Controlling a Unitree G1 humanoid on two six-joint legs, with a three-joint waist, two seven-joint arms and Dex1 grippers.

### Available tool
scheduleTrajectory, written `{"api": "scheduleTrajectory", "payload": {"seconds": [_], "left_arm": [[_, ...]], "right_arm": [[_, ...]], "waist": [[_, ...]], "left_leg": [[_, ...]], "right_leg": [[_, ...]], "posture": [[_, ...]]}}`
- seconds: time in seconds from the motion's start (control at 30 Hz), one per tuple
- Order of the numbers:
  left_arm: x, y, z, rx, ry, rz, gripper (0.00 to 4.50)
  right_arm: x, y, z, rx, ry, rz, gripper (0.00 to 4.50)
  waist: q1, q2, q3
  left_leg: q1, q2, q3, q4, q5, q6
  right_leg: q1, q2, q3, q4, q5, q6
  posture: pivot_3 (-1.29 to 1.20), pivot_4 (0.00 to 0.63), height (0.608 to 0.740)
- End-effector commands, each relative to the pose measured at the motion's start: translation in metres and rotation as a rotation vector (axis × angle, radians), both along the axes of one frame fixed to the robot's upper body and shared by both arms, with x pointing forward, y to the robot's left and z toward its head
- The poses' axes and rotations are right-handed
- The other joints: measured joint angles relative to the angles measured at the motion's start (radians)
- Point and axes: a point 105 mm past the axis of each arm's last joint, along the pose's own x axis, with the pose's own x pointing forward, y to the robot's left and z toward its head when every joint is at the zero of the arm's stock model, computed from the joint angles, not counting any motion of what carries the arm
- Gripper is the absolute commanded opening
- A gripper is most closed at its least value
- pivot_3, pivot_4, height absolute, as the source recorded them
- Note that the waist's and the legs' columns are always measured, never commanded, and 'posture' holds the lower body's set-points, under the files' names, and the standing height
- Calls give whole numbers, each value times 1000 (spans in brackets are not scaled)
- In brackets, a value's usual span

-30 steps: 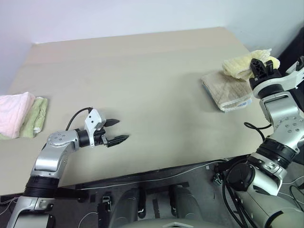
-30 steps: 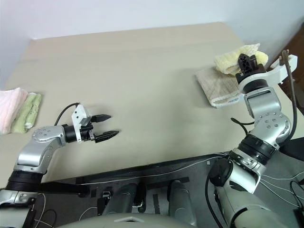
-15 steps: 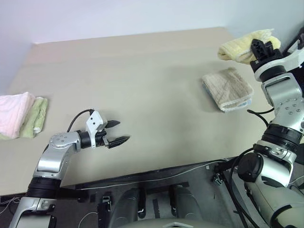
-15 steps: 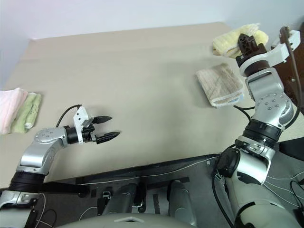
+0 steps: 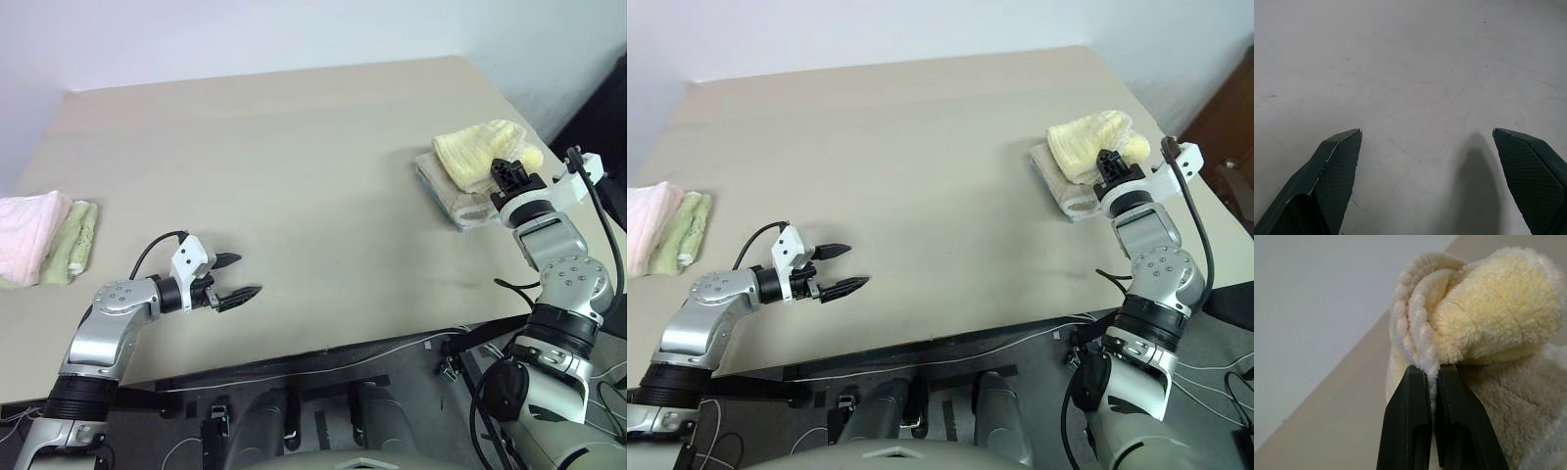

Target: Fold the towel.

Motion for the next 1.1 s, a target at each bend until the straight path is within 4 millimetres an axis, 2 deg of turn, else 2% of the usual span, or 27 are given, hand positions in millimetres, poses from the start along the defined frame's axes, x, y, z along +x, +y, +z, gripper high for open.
{"api": "scheduleTrajectory", "payload": {"seconds": [0.03, 0.13, 0.3, 0.5, 0.73, 0.9, 0.93, 1.1], "left_arm": [[2, -1, 9, 3, -35, -8, 4500], [4, -2, 8, 4, -32, -8, 4500], [5, -5, 6, -3, -28, -12, 4500], [4, -9, 2, 3, -22, -25, 4500], [5, -8, 3, -4, -20, -21, 4500], [1, -3, 5, -19, -3, -12, 4500], [2, -2, 6, -17, -6, -5, 4500], [5, 1, 9, -19, -23, 17, 4500]], "right_arm": [[-9, -9, 3, 8, -6, -22, 45], [-16, -13, -5, 49, 27, -16, 45], [-27, -17, -6, 125, 48, -5, 45], [-30, -23, -15, 234, 101, -22, 45], [-28, -17, -24, 199, 161, -1, 45], [-24, -8, -14, 185, 121, 52, 1335], [-24, -8, -12, 186, 113, 57, 1714], [-30, -19, -4, 192, 77, 61, 3342]], "waist": [[1, 0, 0], [4, 0, 0], [4, 0, 0], [3, 0, 0], [3, 0, 0], [2, 0, 0], [2, 0, 0], [3, 0, 0]], "left_leg": [[0, 0, 0, 0, 0, 0], [0, 0, 0, 0, 0, 0], [0, 0, 0, 0, 0, 0], [0, 0, 0, 0, 0, 0], [0, 0, 0, 1, 1, 2], [1, 0, 0, 1, 1, 2], [1, 0, 0, 1, 1, 2], [1, 0, 0, 2, 1, 3]], "right_leg": [[0, 0, 0, 0, 0, 0], [1, 0, 0, -1, 0, 0], [1, 0, 0, 0, 0, 0], [1, 0, 0, 0, 0, 0], [1, 0, 0, 0, 0, 0], [2, 0, 0, 0, 0, 0], [2, 0, 0, 0, 0, 0], [2, 0, 0, 0, 0, 0]], "posture": [[0, 150, 740], [0, 150, 740], [0, 150, 740], [0, 150, 740], [0, 150, 740], [0, 150, 740], [0, 150, 740], [0, 150, 740]]}}
